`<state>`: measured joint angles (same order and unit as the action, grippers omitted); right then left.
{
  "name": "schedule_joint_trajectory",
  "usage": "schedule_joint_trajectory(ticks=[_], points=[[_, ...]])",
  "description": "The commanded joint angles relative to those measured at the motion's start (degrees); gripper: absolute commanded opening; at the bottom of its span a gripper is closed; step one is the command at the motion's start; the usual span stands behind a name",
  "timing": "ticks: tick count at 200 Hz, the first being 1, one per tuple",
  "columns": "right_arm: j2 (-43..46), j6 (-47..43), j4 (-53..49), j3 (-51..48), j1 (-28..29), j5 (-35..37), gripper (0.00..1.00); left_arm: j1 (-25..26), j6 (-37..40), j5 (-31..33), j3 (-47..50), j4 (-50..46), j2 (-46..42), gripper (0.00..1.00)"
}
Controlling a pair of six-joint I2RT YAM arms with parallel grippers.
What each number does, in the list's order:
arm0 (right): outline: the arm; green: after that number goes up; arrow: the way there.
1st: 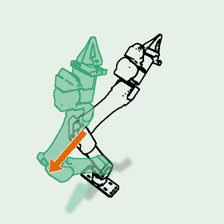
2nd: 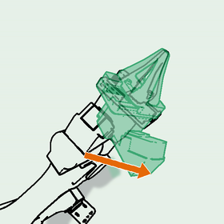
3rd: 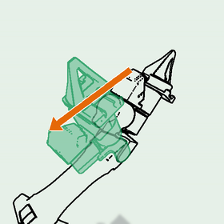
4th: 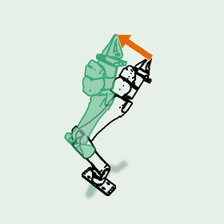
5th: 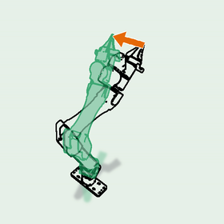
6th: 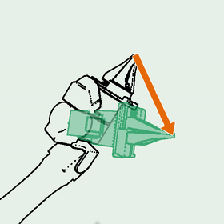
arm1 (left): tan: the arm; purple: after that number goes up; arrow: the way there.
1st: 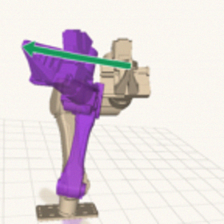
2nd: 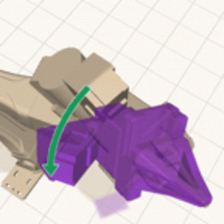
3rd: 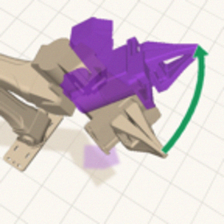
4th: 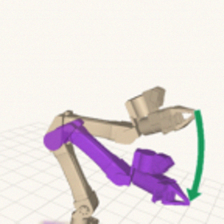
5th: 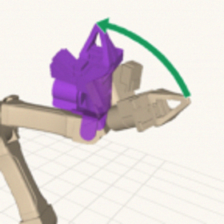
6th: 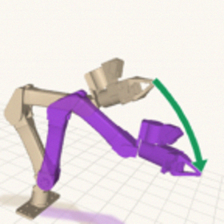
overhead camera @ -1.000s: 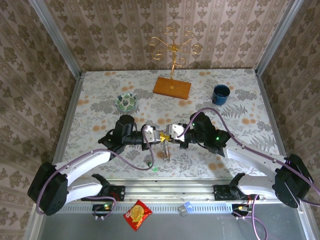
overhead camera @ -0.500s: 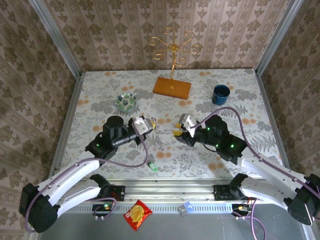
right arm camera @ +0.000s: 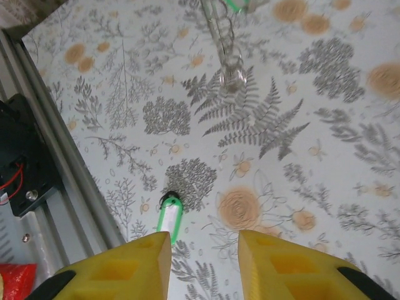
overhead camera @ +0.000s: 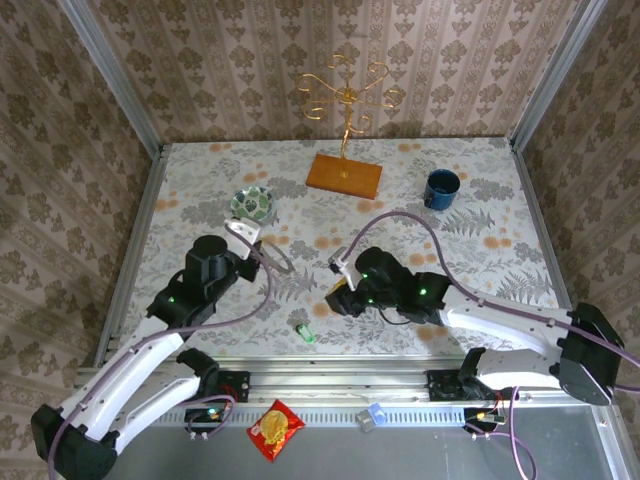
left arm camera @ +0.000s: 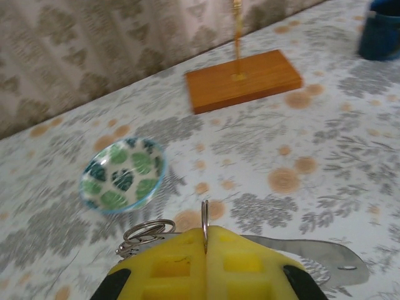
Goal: Put the keys on the keyring
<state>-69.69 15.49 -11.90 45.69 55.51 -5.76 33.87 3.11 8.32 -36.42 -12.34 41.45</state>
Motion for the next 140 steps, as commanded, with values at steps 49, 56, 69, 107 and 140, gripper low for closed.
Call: schedule_joint_trajectory(ticks=[49, 56, 69, 107, 140], points=[[-16.06, 10.54, -11.47, 10.04, 9.84, 3.04, 0.39, -5.01, -9.10, 10.65, 2.12, -10.05, -9.41, 0.00], [-18.00, 10.45, -12.36, 11.65, 10.57, 3.31, 0.40, -5.42, -9.77, 11.24, 2.46, -10.46, -10.19, 0.00], [-21.69, 10.39, -14.45, 14.40, 11.48, 4.09, 0.41, -5.81, -10.70, 12.13, 2.97, -11.03, -11.27, 0.00], [-30.04, 11.09, -18.26, 20.22, 12.15, 6.17, 0.45, -5.91, -12.18, 16.75, 3.22, -12.71, -13.31, 0.00], [-35.18, 10.90, -21.38, 24.19, 12.36, 8.65, 0.49, -6.00, -12.97, 21.88, 2.99, -13.76, -15.91, 0.00]])
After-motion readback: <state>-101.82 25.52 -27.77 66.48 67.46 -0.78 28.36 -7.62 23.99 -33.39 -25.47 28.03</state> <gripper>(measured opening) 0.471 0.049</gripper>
